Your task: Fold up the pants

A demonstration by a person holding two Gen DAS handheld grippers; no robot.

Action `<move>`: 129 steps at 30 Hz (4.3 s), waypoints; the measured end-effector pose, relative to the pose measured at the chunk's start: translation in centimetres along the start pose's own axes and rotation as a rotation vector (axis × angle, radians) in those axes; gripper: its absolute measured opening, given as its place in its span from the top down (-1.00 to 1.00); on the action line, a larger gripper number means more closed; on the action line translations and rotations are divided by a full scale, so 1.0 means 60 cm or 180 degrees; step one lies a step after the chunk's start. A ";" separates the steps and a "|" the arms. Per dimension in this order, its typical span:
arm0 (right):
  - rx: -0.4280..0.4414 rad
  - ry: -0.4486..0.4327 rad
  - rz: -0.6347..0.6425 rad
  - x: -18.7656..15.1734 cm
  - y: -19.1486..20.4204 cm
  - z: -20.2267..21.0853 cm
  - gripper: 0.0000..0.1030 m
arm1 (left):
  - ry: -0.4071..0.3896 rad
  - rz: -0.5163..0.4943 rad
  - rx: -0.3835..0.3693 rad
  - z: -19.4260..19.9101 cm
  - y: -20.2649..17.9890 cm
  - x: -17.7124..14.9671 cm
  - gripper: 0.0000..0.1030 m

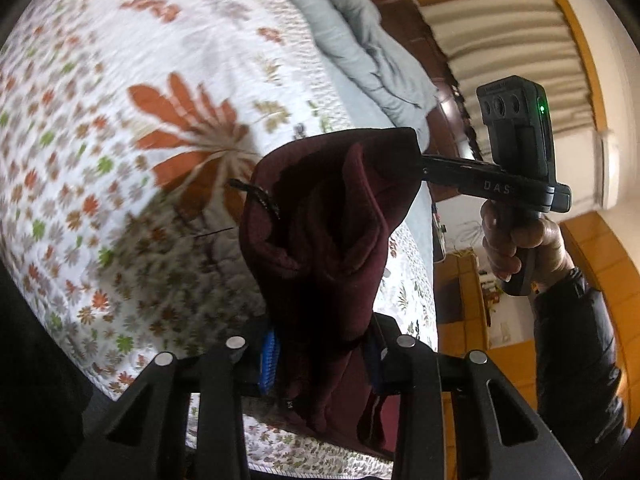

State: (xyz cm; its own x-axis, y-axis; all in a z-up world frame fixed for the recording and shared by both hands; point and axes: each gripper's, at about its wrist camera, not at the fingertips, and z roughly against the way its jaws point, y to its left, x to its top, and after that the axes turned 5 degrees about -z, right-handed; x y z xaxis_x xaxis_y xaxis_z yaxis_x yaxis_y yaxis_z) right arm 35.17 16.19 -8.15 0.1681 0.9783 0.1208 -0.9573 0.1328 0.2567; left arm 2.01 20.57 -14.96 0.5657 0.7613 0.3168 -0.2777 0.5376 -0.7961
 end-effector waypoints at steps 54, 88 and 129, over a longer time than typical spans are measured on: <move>-0.0942 -0.1087 -0.0946 -0.447 0.013 0.309 0.82 | 0.0464 -0.2039 -0.0440 -0.100 -0.439 -0.136 0.34; -0.0913 -0.1272 -0.1357 -0.683 -0.051 0.254 0.82 | 0.1160 -0.2580 -0.0527 -0.245 -0.506 -0.296 0.34; -0.0973 -0.1409 -0.2192 -0.967 -0.121 0.086 0.47 | 0.2064 -0.3080 -0.0192 -0.444 -0.496 -0.497 0.28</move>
State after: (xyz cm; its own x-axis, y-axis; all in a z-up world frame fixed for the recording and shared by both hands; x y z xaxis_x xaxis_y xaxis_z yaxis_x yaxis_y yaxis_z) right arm 33.56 -42.37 -12.09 0.7476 0.5217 0.4110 -0.6197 0.7706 0.1489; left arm 14.07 -27.78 -14.48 0.8168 -0.2945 0.4961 0.5144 0.7611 -0.3951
